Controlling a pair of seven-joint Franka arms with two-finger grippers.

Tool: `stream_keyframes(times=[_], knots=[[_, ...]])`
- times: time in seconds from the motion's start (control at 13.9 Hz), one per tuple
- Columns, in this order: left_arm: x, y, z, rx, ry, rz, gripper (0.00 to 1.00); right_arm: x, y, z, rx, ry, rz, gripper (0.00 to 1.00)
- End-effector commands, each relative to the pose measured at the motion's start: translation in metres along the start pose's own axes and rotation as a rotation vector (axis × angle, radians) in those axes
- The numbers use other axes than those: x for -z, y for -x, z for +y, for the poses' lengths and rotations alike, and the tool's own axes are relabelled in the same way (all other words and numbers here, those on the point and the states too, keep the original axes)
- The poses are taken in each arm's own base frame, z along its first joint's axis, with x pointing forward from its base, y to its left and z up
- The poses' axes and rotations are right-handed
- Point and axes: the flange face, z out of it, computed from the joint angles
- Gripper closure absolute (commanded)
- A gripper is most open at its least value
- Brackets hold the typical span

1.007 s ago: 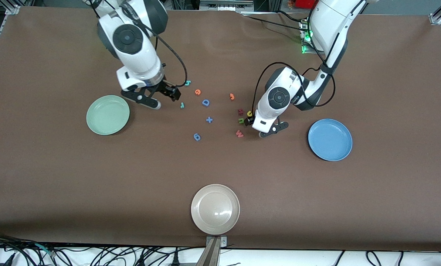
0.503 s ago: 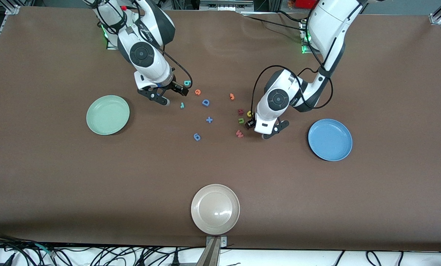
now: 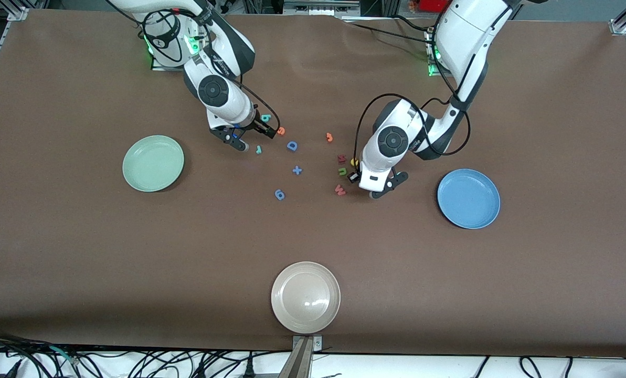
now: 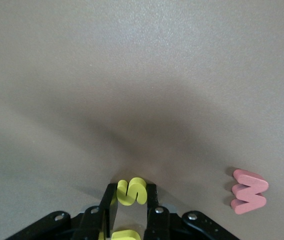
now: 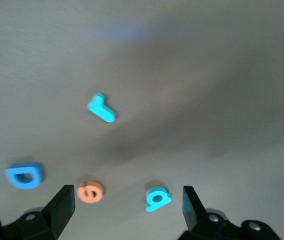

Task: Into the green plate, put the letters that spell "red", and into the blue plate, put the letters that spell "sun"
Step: 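Grasp the yellow S with the left gripper while the right gripper lowers, then carry the yellow S onto the blue plate with the left gripper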

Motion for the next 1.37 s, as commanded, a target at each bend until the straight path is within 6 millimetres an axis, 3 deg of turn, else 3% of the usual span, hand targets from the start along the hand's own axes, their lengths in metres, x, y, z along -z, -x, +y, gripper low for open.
stream_keyframes(times=[0.0, 0.14, 0.43, 0.58, 0.86, 1.15, 1.22, 1.29], knots=[[0.006, -0.007, 0.000, 0.009, -0.011, 0.017, 1.00, -0.017, 0.006, 0.014, -0.041, 0.018, -0.015, 0.04], [0.023, -0.012, -0.003, -0.013, -0.048, 0.007, 1.00, -0.027, 0.012, 0.022, -0.064, 0.043, -0.024, 0.05], [0.086, -0.063, -0.016, -0.098, -0.167, -0.092, 1.00, -0.033, 0.030, 0.019, -0.092, 0.042, -0.030, 0.07], [0.106, -0.093, -0.036, -0.157, -0.190, -0.132, 1.00, -0.035, 0.034, 0.016, -0.097, 0.027, -0.033, 0.07], [0.122, -0.181, -0.113, -0.314, -0.235, -0.159, 1.00, -0.045, 0.036, 0.025, -0.094, 0.009, -0.025, 0.08], [0.108, -0.245, -0.174, -0.474, -0.270, -0.165, 1.00, -0.052, 0.040, 0.030, -0.089, 0.011, -0.024, 0.08], [0.106, -0.260, -0.185, -0.512, -0.241, -0.158, 1.00, -0.053, 0.040, 0.030, -0.089, 0.014, -0.028, 0.10], [0.100, -0.267, -0.192, -0.533, -0.229, -0.164, 1.00, -0.054, 0.041, 0.030, -0.089, 0.015, -0.029, 0.20]])
